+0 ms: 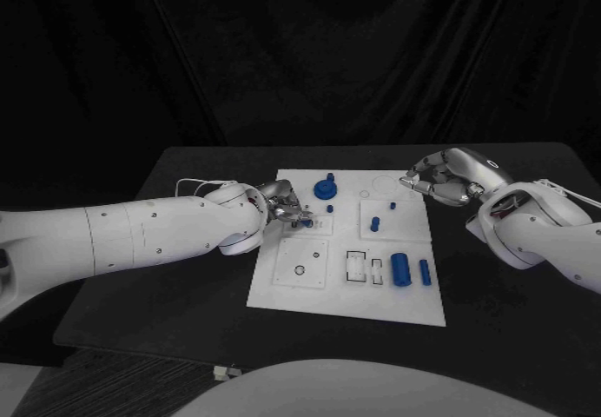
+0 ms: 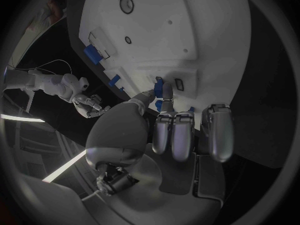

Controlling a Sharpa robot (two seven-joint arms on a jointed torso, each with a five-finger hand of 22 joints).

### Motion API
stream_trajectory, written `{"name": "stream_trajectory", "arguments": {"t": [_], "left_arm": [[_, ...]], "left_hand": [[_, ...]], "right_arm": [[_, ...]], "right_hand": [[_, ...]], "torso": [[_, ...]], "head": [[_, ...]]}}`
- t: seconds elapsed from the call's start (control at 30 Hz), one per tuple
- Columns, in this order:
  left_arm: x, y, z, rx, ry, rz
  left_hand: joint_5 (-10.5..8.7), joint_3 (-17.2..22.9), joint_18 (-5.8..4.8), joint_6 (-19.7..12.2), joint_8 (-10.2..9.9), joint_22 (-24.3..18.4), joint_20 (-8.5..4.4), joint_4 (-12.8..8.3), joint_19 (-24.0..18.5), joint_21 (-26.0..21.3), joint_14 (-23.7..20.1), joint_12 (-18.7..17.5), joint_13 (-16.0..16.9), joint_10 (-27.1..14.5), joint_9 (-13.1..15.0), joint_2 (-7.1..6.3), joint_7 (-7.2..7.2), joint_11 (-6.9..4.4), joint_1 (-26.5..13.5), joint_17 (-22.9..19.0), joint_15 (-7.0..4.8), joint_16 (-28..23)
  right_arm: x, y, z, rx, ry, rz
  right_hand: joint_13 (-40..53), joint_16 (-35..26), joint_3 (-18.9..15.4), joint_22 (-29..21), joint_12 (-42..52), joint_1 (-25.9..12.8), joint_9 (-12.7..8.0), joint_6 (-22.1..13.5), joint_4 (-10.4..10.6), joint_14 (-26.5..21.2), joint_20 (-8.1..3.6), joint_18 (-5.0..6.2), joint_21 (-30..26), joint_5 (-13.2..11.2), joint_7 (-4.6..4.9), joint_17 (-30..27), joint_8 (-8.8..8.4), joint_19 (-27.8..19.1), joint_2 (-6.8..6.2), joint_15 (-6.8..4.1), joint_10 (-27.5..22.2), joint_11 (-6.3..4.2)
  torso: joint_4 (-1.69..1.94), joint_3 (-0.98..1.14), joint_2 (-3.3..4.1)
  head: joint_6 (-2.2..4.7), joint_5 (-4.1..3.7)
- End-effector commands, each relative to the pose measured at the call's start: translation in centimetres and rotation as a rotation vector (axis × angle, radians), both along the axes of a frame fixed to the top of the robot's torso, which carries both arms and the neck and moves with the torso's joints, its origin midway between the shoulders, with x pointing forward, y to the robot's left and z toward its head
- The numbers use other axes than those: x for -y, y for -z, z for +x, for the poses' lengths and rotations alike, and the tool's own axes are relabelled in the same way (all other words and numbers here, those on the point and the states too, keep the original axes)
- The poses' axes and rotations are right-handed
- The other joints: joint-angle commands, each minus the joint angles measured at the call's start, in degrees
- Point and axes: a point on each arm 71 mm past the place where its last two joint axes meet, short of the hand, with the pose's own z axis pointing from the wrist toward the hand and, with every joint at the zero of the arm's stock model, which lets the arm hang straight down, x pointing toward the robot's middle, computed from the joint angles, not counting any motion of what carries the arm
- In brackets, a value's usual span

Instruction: Assemble the parts on the task board

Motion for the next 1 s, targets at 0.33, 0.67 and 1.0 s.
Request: {"name": "stream_trajectory", "arguments": {"t": [0.33, 0.67, 1.0], "left_arm": [[0.02, 0.19, -0.05, -0.005, 0.018, 0.001], [0.02, 0.28, -0.09, -0.012, 0.023, 0.004], [-0.1, 0.35, -0.05, -0.016, 0.019, 0.008]], "left_hand": [[-5.31, 1.3, 0.36, -0.8, -0.9, 12.1, 0.14, 2.0, 1.8, -1.2, 5.7, 1.2, 14.6, 5.8, 0.4, -0.78, 0.03, 0.41, -2.4, 13.0, 0.31, -1.0], [-7.75, -0.3, 0.41, -1.0, -1.0, 12.0, 0.3, 3.4, 1.7, -1.6, 5.7, 1.2, 14.6, 5.8, 0.3, -1.11, 0.24, 0.61, -3.6, 12.8, 0.47, -1.2], [-10.7, -2.2, 0.48, -1.1, -1.1, 11.9, 0.43, 4.8, 1.7, -2.0, 5.6, 1.2, 14.6, 5.8, 0.2, -1.26, 0.39, 0.75, -4.4, 12.5, 0.59, -1.4]], "right_arm": [[0.04, 0.07, -0.1, 0.01, 0.005, 0.005], [0.09, 0.09, -0.09, 0.009, 0.006, 0.005], [0.08, 0.12, -0.08, 0.008, 0.006, 0.004]], "right_hand": [[15.2, 1.0, -0.1, 14.2, 1.1, 1.3, 0.9, 0.6, -0.1, 5.8, 0.19, 0.31, -0.8, 0.9, 0.17, 15.1, -0.05, 3.2, 0.19, 0.57, 6.2, 0.39], [15.2, 1.0, -0.1, 14.2, 1.1, 1.3, 0.9, 0.6, -0.1, 5.8, 0.19, 0.31, -0.8, 0.9, 0.17, 15.1, -0.05, 3.2, 0.19, 0.57, 6.2, 0.39], [15.2, 1.0, -0.1, 14.2, 1.1, 1.4, 0.9, 0.6, -0.1, 5.8, 0.2, 0.32, -0.8, 1.1, 0.18, 15.1, -0.06, 3.2, 0.15, 0.57, 6.2, 0.41]], "torso": [[0.0, 0.03, -0.03], [-0.02, 0.02, 0.0], [-0.03, 0.01, -0.02]], "head": [[0.0, -0.07], [0.0, -0.04], [0.0, -0.03]]}}
